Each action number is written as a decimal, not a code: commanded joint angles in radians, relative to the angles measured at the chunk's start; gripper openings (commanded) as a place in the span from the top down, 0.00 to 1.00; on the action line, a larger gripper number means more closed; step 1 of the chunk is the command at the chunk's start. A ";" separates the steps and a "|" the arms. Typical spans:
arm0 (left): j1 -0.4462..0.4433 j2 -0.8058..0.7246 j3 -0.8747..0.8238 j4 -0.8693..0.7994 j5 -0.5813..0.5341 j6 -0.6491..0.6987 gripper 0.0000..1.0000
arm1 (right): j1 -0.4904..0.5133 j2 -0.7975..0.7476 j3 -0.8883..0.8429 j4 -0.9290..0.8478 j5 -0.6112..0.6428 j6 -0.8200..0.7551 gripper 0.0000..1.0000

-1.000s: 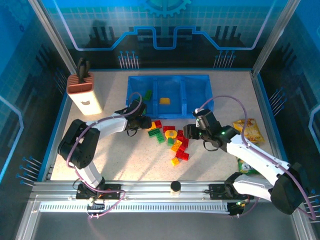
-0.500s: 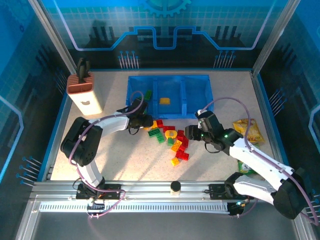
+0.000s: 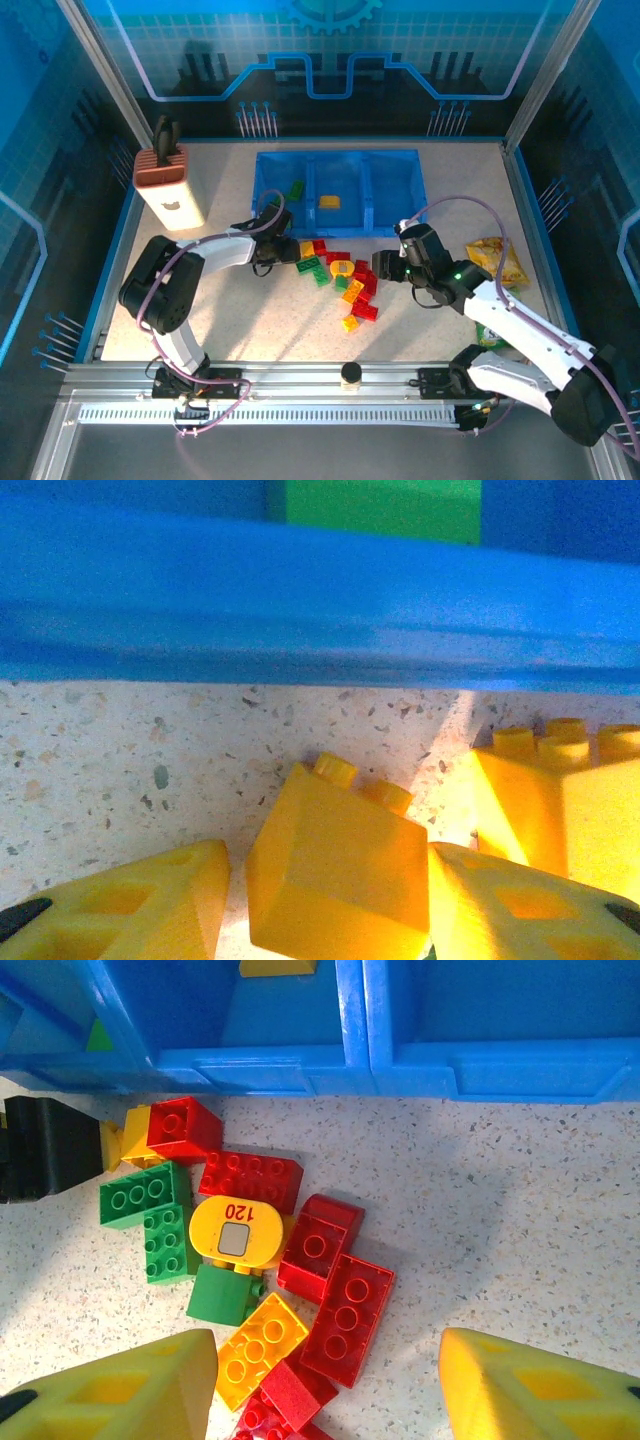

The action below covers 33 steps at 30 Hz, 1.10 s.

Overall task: Sort the legos into containers by color
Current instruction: Pick up the lego from the center of the table, then place the lego in the container.

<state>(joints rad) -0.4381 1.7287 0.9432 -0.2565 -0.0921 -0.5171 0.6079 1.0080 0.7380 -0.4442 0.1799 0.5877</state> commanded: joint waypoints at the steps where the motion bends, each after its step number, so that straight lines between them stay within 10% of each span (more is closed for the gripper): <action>1: 0.006 -0.020 0.003 -0.021 -0.006 0.020 0.46 | 0.009 -0.023 -0.017 -0.016 0.020 0.017 0.39; 24: -0.062 -0.209 0.008 -0.127 -0.064 0.026 0.63 | 0.007 -0.078 -0.050 -0.034 0.037 0.018 0.40; 33: -0.067 -0.129 0.351 -0.187 -0.013 0.096 0.63 | 0.002 -0.072 -0.062 -0.025 0.006 0.032 0.40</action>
<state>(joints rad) -0.5041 1.5337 1.1767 -0.4095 -0.1333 -0.4664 0.6079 0.9443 0.6865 -0.4629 0.1993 0.6033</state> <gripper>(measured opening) 0.373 0.601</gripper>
